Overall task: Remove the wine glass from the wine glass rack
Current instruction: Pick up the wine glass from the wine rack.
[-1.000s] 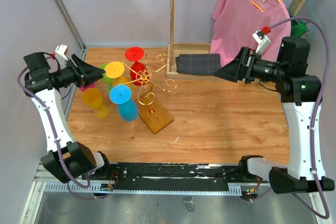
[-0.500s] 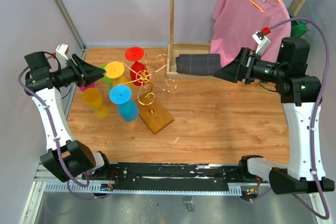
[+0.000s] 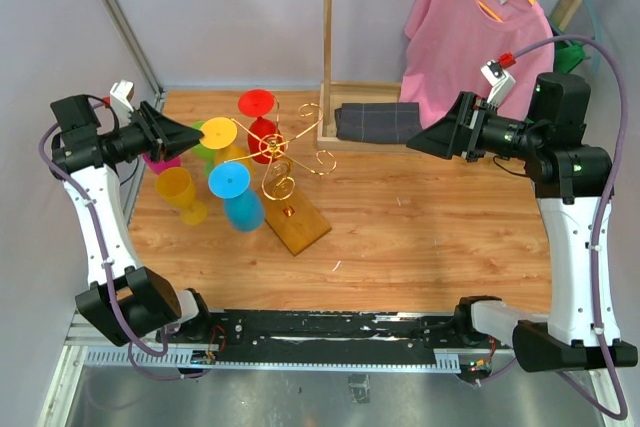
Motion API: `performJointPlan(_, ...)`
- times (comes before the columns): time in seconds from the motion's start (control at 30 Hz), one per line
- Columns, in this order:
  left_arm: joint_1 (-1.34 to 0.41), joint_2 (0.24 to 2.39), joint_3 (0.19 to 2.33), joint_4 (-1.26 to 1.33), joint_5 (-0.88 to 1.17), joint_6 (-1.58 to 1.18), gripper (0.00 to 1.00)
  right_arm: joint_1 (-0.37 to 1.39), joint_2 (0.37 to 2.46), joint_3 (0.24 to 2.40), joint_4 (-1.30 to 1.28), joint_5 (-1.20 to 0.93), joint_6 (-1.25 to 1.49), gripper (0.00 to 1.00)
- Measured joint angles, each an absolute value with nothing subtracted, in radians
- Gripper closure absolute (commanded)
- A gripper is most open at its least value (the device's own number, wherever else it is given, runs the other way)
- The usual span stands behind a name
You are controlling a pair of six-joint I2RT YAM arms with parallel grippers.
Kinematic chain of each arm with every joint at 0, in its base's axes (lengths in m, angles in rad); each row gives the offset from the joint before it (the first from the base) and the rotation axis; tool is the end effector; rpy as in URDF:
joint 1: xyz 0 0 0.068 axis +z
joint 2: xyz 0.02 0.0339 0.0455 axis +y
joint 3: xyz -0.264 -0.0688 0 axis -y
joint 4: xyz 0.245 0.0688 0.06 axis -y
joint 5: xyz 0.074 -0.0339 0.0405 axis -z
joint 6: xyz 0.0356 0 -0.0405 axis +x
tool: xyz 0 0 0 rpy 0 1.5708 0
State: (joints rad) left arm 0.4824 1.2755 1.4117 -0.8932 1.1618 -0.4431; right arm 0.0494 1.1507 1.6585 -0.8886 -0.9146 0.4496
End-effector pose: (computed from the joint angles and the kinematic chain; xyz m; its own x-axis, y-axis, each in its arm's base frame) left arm 0.2294 0.0833 0.3982 -0.7238 -0.5715 -0.3865 0.1063 0.4612 -0.8809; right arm 0.1845 0.0374 0.4905 -0.6667 0.2325 -0.7081 -0.5275 0.5241 0.6687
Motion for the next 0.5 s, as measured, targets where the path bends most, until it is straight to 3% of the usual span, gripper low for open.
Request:
performJointPlan(0.17, 0.468, 1.276, 1.412, -0.878, 1.162, -0.458, 0.71, 0.049, 1.145, 1.657, -0.889, -0.915, 0.449, 0.01)
performJointPlan(0.5, 0.462, 1.276, 1.412, -0.855, 1.167, -0.485, 1.0, 0.049, 1.139, 1.655, -0.889, -0.915, 0.45, 0.01)
